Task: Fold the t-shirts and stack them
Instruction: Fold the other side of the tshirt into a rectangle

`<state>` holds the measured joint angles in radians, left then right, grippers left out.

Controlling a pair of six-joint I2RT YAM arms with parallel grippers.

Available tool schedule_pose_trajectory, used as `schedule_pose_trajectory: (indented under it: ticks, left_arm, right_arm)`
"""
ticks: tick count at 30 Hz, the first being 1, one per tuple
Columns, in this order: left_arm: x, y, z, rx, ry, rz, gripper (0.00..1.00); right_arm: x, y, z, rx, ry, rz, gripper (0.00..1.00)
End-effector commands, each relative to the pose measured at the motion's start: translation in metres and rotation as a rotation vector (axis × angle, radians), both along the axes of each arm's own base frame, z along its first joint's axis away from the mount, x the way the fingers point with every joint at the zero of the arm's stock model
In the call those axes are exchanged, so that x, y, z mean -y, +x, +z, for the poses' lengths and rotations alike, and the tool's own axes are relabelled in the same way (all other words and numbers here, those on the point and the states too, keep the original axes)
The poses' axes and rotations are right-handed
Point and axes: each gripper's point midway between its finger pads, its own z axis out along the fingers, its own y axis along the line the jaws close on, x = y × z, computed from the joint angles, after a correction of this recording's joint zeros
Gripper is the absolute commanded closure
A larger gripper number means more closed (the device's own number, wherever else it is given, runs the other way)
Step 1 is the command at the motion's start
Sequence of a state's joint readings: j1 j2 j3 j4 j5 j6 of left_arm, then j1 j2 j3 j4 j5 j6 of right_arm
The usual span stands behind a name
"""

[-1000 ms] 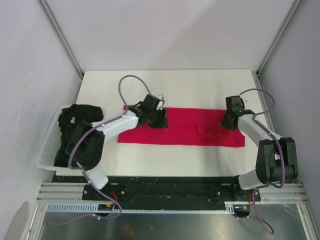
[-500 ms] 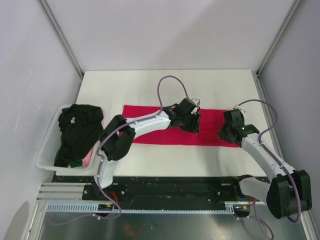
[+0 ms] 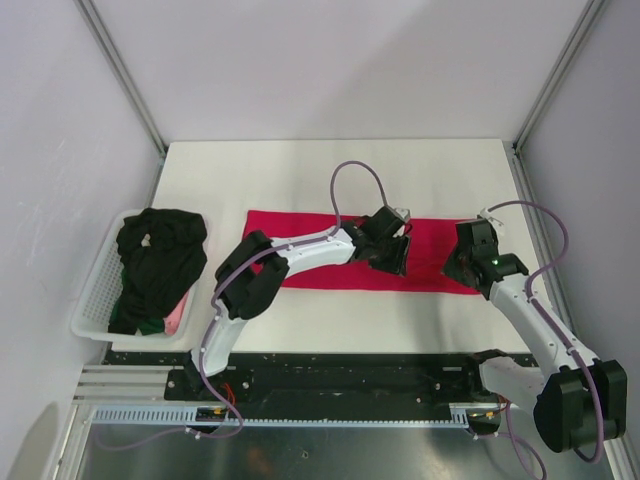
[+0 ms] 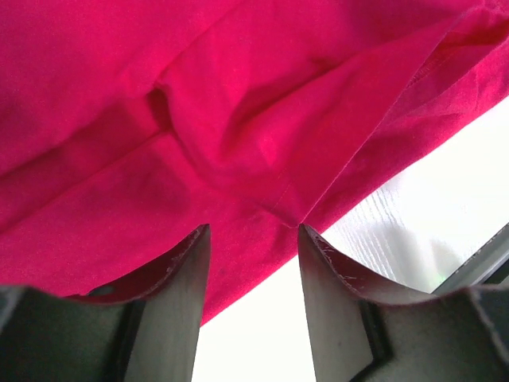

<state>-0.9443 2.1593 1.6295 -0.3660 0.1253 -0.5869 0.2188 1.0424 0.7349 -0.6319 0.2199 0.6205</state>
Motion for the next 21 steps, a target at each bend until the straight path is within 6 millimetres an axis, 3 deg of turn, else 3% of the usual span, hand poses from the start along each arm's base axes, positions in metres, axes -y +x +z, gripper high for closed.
schedule_pose_trajectory:
  ticks: [1,7,12,16,21]
  left_arm:
    - [0.018,-0.001,0.011,0.018,-0.036,-0.002,0.48]
    - [0.024,-0.002,0.009,0.013,-0.039,-0.001,0.49]
    - [0.027,-0.001,0.010,0.014,-0.045,0.008,0.56]
    - [0.025,0.002,0.012,0.028,-0.040,0.028,0.67]
    - [0.010,0.005,0.017,0.063,-0.012,0.067,0.88]
  right_arm:
    - [0.005,0.000,0.006,0.021,-0.007,-0.017,0.67]
    - [0.004,0.001,0.004,0.017,-0.009,-0.014,0.67]
    - [0.005,0.002,0.003,0.015,-0.015,-0.015,0.67]
    - [0.006,0.001,0.001,0.011,-0.020,-0.017,0.67]
    - [0.007,0.001,-0.002,0.004,-0.027,-0.020,0.67]
